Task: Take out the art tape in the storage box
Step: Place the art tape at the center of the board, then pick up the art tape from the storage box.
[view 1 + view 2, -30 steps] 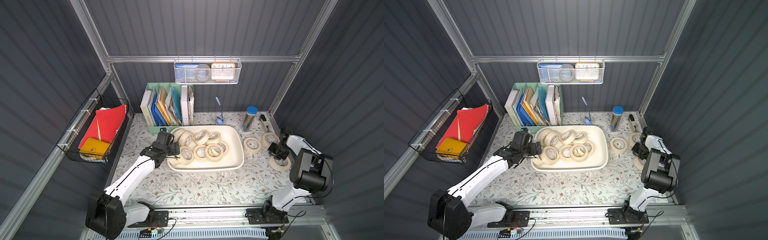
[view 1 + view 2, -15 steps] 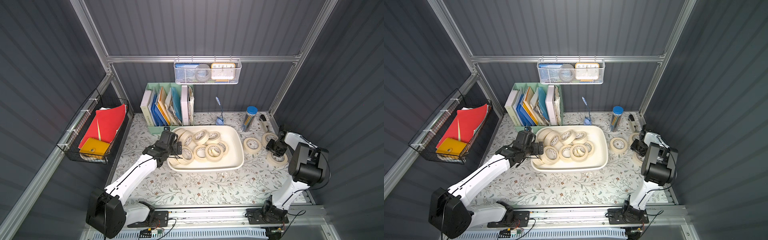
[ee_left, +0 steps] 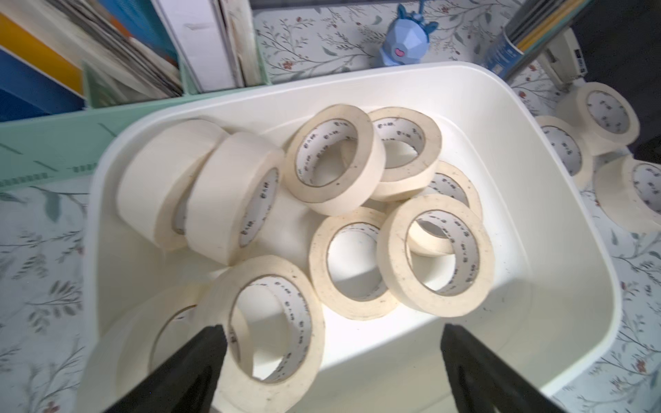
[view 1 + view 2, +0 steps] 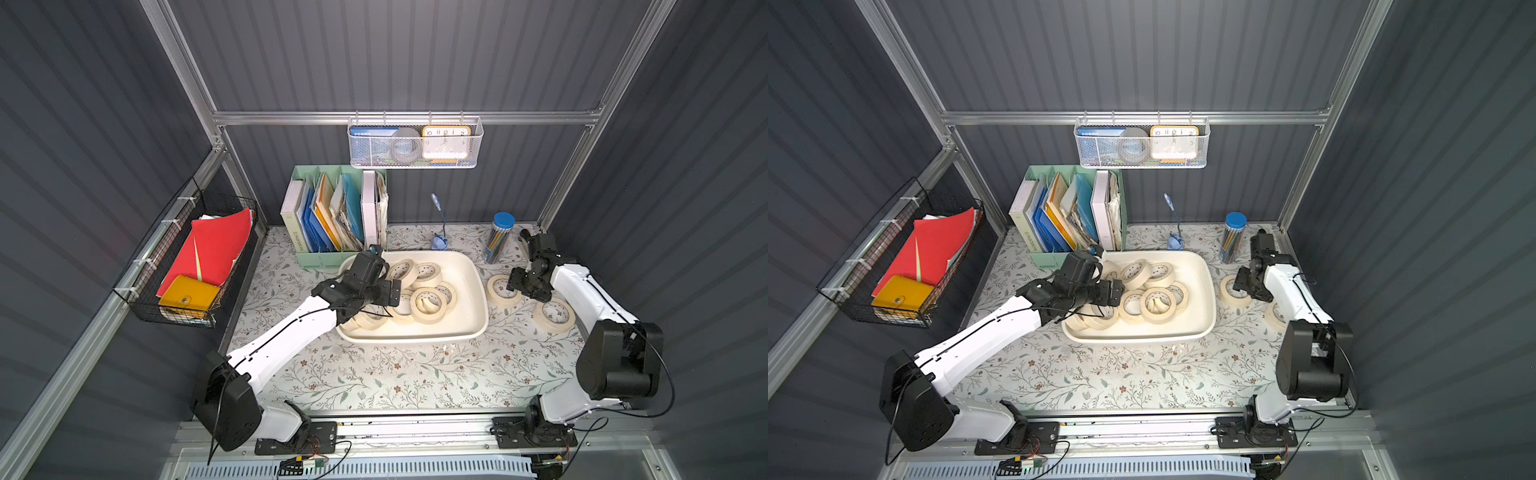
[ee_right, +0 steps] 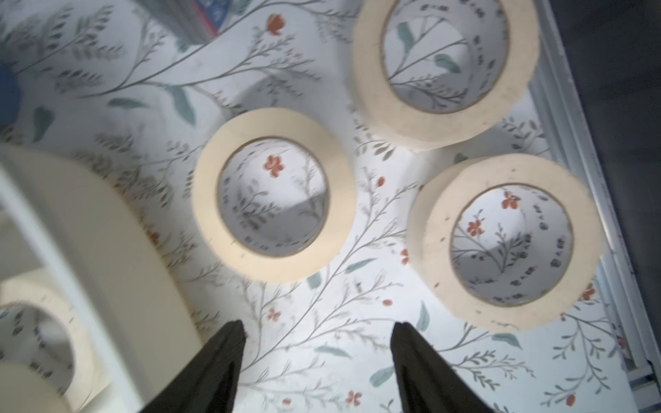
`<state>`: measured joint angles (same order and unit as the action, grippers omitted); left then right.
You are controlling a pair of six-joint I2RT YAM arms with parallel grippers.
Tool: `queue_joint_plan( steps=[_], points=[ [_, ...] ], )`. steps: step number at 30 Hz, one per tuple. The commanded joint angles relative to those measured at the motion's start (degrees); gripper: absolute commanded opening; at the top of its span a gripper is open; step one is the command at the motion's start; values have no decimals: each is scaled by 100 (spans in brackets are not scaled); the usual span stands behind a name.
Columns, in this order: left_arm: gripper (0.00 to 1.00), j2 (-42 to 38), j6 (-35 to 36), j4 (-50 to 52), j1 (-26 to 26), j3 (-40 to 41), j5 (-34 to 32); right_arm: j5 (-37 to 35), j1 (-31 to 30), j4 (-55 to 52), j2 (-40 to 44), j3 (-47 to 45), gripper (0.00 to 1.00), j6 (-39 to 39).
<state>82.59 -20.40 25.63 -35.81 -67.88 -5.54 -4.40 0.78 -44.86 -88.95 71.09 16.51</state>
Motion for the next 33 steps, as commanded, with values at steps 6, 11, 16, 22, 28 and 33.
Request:
queue_joint_plan(
  steps=[6,11,16,22,28,33],
  points=[
    [100,560,-238,-73,-188,-261,111,440,-2169,-576,-136,820,68,588],
    [100,192,-472,395,-180,-118,-561,666,-2784,-501,-964,1320,66,674],
    [100,-335,-457,1249,-169,9,-1436,654,-2879,-361,-1633,1513,64,664],
    [100,-1165,-715,1751,74,420,-1686,570,-2880,-203,-2013,1480,62,677],
    [100,-1642,-1047,1619,413,934,-1268,615,-2875,-75,-2023,1306,25,765],
    [100,-1610,-1060,1480,496,1007,-1069,239,-2871,-238,-1688,1340,0,725]
  ],
)
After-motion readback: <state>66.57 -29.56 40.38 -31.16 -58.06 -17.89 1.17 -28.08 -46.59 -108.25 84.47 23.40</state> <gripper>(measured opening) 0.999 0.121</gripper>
